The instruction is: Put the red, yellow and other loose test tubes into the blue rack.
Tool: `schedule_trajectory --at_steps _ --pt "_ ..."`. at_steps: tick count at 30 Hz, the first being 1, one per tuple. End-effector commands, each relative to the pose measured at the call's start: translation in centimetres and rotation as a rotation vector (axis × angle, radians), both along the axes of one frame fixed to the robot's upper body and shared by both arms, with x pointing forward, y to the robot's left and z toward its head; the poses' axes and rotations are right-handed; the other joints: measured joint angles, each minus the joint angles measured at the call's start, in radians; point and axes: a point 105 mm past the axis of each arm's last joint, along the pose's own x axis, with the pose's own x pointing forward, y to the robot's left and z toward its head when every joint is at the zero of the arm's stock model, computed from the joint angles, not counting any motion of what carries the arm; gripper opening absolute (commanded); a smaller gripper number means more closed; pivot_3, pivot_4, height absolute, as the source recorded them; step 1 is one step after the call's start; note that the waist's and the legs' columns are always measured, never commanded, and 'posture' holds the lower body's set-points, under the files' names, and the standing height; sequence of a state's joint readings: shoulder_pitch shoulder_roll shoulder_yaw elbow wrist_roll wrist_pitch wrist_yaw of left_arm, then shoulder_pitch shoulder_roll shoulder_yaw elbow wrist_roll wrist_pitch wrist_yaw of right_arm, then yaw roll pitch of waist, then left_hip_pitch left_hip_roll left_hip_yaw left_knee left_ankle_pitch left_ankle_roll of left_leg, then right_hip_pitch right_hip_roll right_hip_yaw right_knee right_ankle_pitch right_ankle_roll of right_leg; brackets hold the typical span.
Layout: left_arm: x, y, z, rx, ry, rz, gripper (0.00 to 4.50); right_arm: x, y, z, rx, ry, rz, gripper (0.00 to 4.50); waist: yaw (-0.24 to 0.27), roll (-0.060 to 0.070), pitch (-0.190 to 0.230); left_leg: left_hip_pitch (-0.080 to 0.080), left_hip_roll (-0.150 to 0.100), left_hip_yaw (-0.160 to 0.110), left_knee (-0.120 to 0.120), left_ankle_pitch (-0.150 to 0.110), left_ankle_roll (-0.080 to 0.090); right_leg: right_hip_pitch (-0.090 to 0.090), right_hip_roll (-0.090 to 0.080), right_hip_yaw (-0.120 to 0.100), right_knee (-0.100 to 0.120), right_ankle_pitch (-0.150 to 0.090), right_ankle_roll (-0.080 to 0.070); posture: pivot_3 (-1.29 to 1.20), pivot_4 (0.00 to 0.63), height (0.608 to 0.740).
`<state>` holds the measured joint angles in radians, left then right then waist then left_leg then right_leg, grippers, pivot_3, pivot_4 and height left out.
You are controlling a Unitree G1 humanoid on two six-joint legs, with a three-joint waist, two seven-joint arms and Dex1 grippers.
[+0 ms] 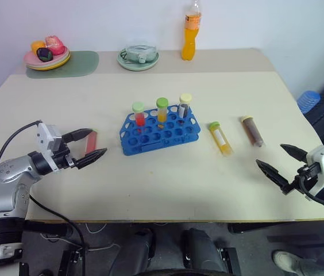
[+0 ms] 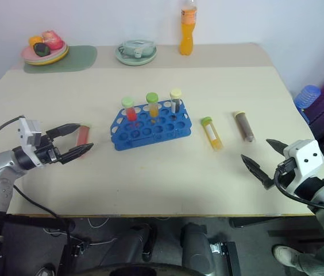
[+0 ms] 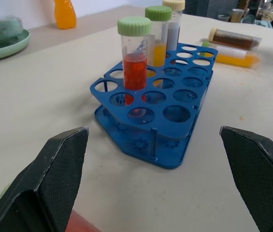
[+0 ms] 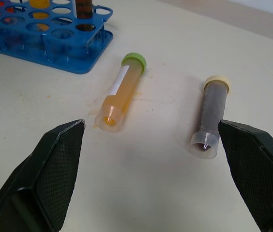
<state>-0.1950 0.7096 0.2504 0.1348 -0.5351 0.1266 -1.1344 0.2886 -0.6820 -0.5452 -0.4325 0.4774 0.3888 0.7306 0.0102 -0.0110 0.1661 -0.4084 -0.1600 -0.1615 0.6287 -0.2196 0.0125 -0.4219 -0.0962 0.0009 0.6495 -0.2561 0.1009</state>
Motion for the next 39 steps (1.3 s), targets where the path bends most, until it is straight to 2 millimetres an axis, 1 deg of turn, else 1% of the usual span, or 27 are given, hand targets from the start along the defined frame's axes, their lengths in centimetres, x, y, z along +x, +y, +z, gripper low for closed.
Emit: schedule_trajectory --at_steps 1,9,14,16,19,23,26,30,33,34,37,39 --pt "0.2 0.2 1.3 0.010 -0.050 -0.002 4.45 -0.3 0.1 1.6 -0.015 -0.076 0.005 4.50 0.003 0.000 0.000 0.000 0.000 0.000 0.000 0.000 0.000 0.000 0.000 0.000 0.000 0.000 0.000 0.00 0.150 0.740" --pt "0.7 -0.6 1.2 0.005 -0.062 -0.027 4.45 -0.5 -0.6 1.4 -0.035 -0.099 -0.016 4.50 0.003 0.000 0.000 0.000 0.000 0.000 0.000 -0.001 0.001 0.001 0.000 0.000 -0.001 0.000 0.000 0.00 0.150 0.740" --pt "0.4 -2.1 1.2 0.009 -0.067 -0.137 4.45 0.1 -0.4 1.4 -0.030 -0.106 -0.016 4.50 0.003 0.000 0.000 0.000 0.000 0.000 0.000 -0.001 0.001 0.001 0.000 0.000 -0.001 0.000 0.000 0.00 0.150 0.740" --pt "0.1 -2.8 1.4 -0.006 -0.066 -0.197 4.45 0.7 -0.8 1.4 -0.056 -0.091 -0.062 4.50 0.003 0.000 0.000 0.000 0.000 0.000 0.000 -0.001 0.001 0.001 0.000 0.000 -0.001 0.000 0.000 0.00 0.150 0.740" --pt "-0.4 -3.8 1.7 -0.027 -0.076 -0.286 4.45 2.1 -1.6 1.8 -0.107 -0.082 -0.144 4.50 0.001 0.000 0.000 0.000 0.000 0.000 0.000 -0.001 0.001 0.001 0.000 0.000 -0.001 0.000 0.000 0.00 0.150 0.740" --pt "-1.3 -5.1 1.6 -0.022 -0.065 -0.405 4.45 4.1 -1.8 3.1 -0.093 -0.027 -0.182 4.50 0.000 0.001 0.001 0.000 0.000 0.001 0.000 -0.001 0.001 0.000 0.000 0.001 -0.001 0.000 0.000 0.00 0.150 0.740" --pt "-1.5 -6.4 1.1 0.030 -0.067 -0.485 4.45 6.5 -2.3 4.0 -0.036 0.108 -0.205 4.50 0.002 0.002 0.001 -0.001 0.000 0.001 0.001 0.000 0.001 0.000 0.000 0.000 -0.001 -0.001 -0.001 0.00 0.150 0.740" --pt "-1.6 -7.8 1.0 0.060 -0.085 -0.547 4.45 8.9 -2.0 5.0 0.014 0.212 -0.178 4.50 0.002 0.002 0.001 -0.001 0.001 0.002 0.000 -0.001 0.002 0.000 0.000 0.000 -0.002 -0.001 -0.001 0.00 0.150 0.740" --pt "-1.7 -8.8 1.2 0.056 -0.099 -0.580 4.45 10.9 -1.8 5.1 0.019 0.318 -0.193 4.50 0.000 0.002 0.002 -0.002 0.001 0.003 0.000 -0.001 0.002 -0.002 0.000 0.001 -0.002 0.000 0.000 0.00 0.150 0.740" --pt "-1.7 -8.9 1.4 0.050 -0.101 -0.583 4.45 11.2 -1.7 5.1 0.022 0.349 -0.199 4.50 -0.001 0.002 0.002 -0.002 0.001 0.003 0.000 -0.001 0.002 -0.002 0.000 0.001 -0.002 0.000 0.000 0.00 0.150 0.740" --pt "-1.9 -9.2 1.2 0.049 -0.093 -0.597 4.45 12.8 -2.0 4.3 0.008 0.465 -0.241 4.50 -0.003 0.003 0.002 -0.003 0.001 0.004 0.000 -0.002 0.003 -0.003 -0.001 0.001 -0.003 0.000 0.000 0.00 0.150 0.740" --pt "-2.0 -9.2 1.0 0.051 -0.085 -0.601 4.45 13.4 -1.9 3.8 -0.001 0.530 -0.244 4.50 -0.004 0.003 0.002 -0.003 0.001 0.005 0.000 -0.002 0.003 -0.003 -0.001 0.002 -0.003 0.000 0.000 0.00 0.150 0.740"
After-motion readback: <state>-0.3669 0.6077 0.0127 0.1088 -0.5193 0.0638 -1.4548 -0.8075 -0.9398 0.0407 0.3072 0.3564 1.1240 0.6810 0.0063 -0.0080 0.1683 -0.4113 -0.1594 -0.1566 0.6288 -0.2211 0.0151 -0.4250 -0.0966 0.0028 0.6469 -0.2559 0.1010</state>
